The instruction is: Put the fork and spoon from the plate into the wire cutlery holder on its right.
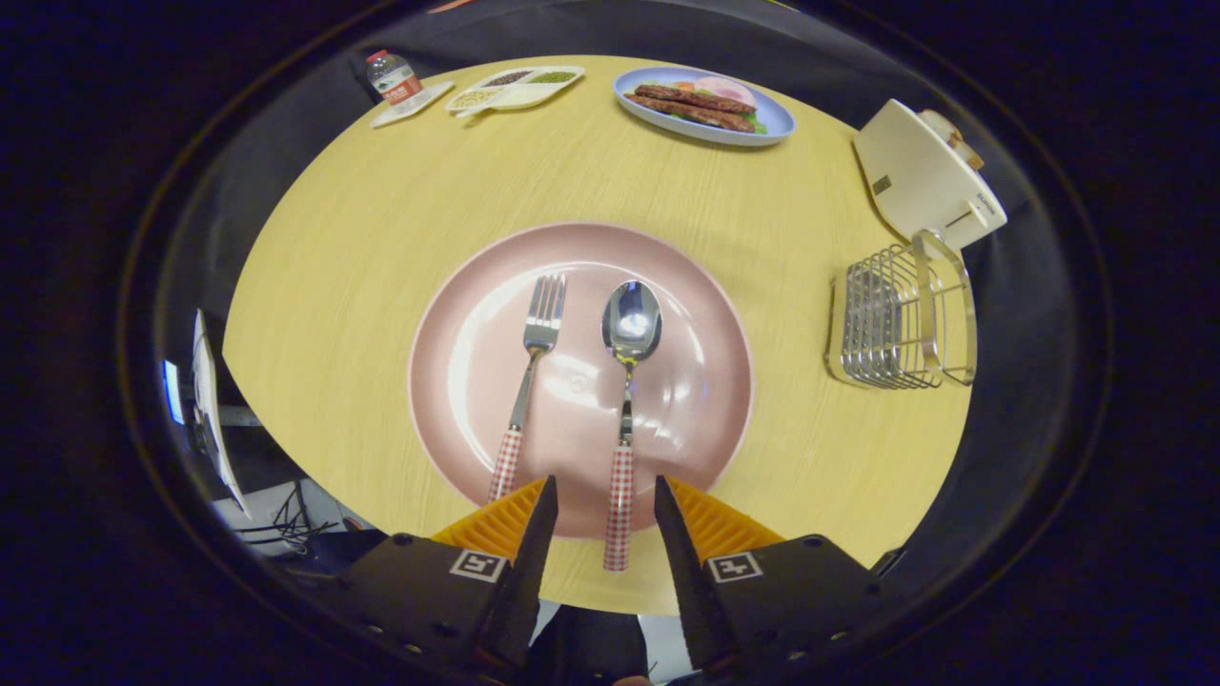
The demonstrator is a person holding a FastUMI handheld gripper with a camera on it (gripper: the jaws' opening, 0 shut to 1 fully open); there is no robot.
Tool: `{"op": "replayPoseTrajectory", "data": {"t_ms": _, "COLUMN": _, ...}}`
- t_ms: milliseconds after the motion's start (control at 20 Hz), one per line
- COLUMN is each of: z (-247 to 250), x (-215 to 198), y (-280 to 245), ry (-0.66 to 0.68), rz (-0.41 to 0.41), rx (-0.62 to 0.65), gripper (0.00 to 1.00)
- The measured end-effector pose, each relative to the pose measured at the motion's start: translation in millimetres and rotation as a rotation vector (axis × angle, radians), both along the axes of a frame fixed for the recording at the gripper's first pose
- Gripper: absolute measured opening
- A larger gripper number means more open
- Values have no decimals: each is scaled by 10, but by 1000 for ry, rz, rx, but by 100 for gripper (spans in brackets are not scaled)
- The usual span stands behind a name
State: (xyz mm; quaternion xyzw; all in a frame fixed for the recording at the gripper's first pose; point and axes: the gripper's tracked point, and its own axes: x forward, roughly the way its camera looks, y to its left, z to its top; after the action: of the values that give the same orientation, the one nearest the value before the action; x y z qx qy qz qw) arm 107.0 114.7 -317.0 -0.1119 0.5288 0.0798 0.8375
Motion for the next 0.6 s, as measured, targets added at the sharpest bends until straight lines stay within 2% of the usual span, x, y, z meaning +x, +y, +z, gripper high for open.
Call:
{"op": "replayPoseTrajectory", "data": {"t_ms": 300, "z": -128, "x": 22, "y": -11, "ry": 28, "rz": -10, "rx": -2, "gripper": 62}}
{"op": "replayPoseTrajectory", "data": {"t_ms": 400, "z": -199, "x": 20, "y": -35, "ry": 40, "rz": -24, "rx": 3, "gripper": 43}}
{"op": "replayPoseTrajectory", "data": {"t_ms": 550, "z": -160, "x": 37, "y": -86, "ry": 40, "rz": -33, "rx": -12, "gripper": 41}}
{"op": "replayPoseTrajectory", "data": {"t_ms": 600, "z": -241, "x": 39, "y": -81, "ry": 50, "rz": -32, "rx": -17, "gripper": 11}}
